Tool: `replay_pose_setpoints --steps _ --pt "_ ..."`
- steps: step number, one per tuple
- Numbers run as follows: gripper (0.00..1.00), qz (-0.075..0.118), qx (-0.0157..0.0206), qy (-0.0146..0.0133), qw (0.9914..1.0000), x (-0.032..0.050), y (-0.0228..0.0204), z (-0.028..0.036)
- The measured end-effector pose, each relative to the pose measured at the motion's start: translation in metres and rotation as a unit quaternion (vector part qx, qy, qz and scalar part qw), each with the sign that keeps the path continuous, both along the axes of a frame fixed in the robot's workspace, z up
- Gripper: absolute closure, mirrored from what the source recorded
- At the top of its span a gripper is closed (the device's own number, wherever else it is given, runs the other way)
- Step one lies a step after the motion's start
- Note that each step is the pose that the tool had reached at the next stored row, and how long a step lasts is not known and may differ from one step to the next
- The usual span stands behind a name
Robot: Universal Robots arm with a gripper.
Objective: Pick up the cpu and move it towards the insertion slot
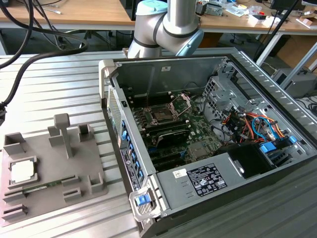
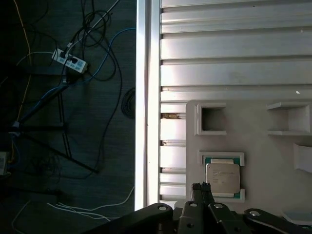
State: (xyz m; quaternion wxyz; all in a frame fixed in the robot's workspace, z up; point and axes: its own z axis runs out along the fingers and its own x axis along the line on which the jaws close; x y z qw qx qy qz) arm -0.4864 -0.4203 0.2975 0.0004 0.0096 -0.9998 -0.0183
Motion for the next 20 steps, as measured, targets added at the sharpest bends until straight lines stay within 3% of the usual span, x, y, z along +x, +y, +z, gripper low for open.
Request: replay_pose_setpoints --steps 18,20 --pt "0.89 0.000 0.0000 0.0000 1.00000 0.0095 -0.0005 -0.0008" --pt "0.89 0.000 0.0000 0.0000 1.00000 0.0149 -0.0005 -0.0013"
